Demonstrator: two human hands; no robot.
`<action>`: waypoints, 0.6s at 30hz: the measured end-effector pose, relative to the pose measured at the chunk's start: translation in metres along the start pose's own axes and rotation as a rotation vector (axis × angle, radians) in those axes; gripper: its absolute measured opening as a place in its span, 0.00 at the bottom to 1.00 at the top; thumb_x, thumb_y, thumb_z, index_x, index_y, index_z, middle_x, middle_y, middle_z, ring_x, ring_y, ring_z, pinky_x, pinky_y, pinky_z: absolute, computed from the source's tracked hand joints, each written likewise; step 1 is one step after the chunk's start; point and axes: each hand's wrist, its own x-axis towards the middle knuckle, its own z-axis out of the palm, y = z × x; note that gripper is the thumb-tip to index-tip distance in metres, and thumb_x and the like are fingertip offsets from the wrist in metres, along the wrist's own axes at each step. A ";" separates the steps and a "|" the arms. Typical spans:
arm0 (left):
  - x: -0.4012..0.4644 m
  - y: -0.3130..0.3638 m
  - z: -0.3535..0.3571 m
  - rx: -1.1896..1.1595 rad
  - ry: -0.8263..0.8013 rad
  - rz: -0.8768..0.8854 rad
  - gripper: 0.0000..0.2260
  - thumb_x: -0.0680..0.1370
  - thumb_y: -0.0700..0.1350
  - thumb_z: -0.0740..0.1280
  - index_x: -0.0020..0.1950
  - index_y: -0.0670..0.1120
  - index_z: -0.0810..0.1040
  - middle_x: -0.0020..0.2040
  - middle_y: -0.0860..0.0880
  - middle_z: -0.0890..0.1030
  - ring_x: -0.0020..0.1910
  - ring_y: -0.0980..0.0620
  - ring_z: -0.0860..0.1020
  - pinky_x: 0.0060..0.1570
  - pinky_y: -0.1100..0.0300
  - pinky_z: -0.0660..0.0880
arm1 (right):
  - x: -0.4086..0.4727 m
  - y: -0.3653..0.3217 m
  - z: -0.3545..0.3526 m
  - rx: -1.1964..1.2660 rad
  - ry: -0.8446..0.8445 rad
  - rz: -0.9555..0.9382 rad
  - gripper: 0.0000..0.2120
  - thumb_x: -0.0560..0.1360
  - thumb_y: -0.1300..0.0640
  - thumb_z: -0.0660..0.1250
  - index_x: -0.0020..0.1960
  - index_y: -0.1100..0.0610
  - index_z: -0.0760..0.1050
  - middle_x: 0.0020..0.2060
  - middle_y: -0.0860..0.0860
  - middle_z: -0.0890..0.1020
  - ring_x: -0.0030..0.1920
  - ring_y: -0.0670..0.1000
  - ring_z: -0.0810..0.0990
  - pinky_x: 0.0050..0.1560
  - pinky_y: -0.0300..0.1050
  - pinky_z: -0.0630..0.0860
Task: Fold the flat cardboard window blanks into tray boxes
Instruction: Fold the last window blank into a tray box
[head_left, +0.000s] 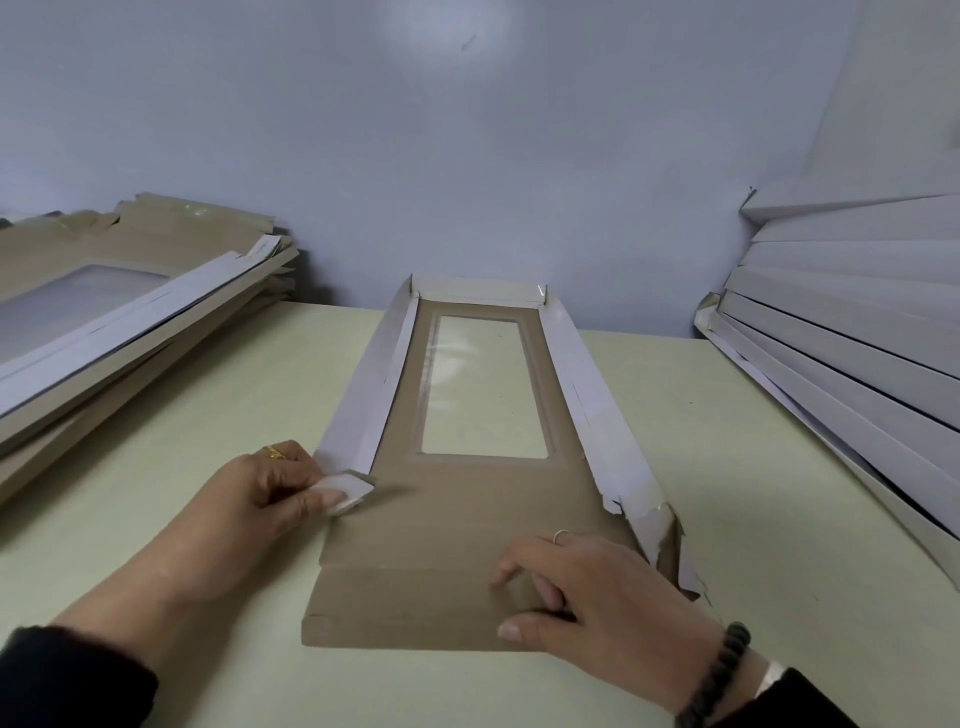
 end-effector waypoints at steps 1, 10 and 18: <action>0.000 0.002 0.004 0.023 0.007 0.018 0.09 0.72 0.49 0.65 0.34 0.51 0.83 0.35 0.49 0.74 0.35 0.58 0.71 0.36 0.70 0.67 | 0.000 0.000 0.000 0.003 0.003 0.002 0.13 0.73 0.42 0.64 0.55 0.44 0.70 0.32 0.43 0.67 0.34 0.38 0.64 0.39 0.28 0.61; 0.003 0.007 0.032 0.369 0.016 0.091 0.15 0.81 0.46 0.55 0.61 0.60 0.75 0.43 0.60 0.66 0.42 0.62 0.71 0.40 0.69 0.65 | -0.001 0.001 0.001 0.018 0.008 0.009 0.13 0.72 0.42 0.64 0.55 0.44 0.70 0.31 0.44 0.67 0.34 0.39 0.65 0.38 0.28 0.62; 0.002 0.005 0.033 0.381 0.025 0.122 0.15 0.81 0.45 0.54 0.63 0.57 0.74 0.43 0.61 0.65 0.42 0.62 0.70 0.41 0.71 0.65 | -0.005 0.008 -0.011 0.049 0.266 0.003 0.08 0.73 0.48 0.65 0.48 0.49 0.79 0.33 0.36 0.70 0.32 0.38 0.71 0.38 0.29 0.67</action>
